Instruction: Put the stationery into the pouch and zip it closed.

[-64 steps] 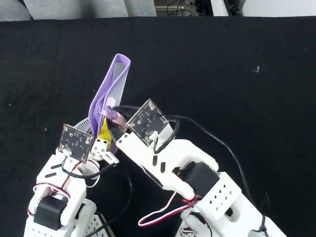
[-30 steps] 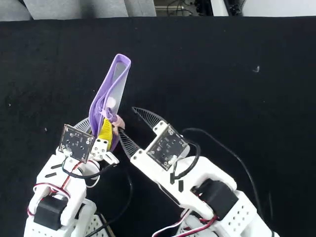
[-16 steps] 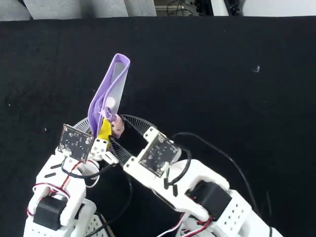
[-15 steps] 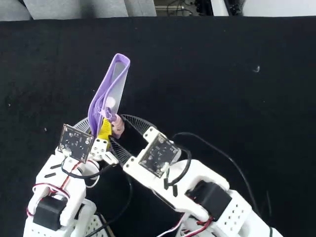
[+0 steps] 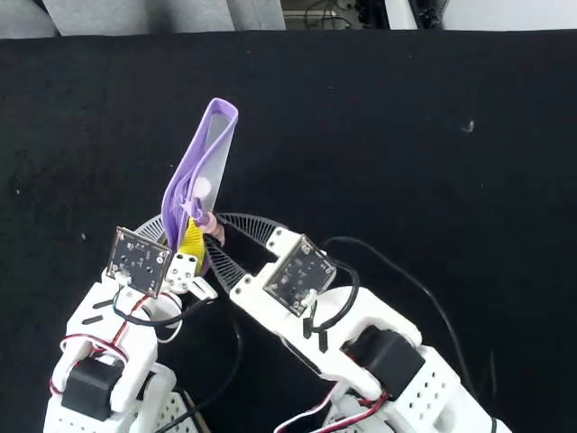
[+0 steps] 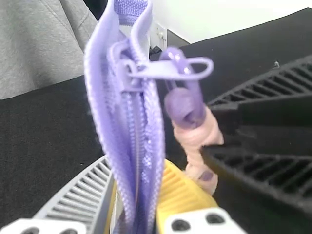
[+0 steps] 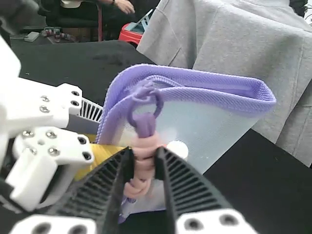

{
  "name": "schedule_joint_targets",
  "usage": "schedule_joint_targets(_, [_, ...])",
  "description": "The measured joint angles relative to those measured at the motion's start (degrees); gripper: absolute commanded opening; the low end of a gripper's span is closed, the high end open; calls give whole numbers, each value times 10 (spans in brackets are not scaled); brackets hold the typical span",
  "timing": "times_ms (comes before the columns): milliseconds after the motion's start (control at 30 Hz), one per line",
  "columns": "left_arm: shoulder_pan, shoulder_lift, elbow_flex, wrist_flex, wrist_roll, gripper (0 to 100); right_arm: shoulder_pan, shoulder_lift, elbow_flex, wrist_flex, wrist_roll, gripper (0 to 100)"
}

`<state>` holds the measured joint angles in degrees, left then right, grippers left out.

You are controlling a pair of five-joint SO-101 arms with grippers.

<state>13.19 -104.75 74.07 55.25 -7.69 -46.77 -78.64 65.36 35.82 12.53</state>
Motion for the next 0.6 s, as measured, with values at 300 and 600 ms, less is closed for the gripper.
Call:
schedule_joint_targets(300, [0,0,0,0,0,28,3,0,0,0,-1,11])
schedule_joint_targets(600, [0,0,0,0,0,28,82,0,-31,-4,12,11])
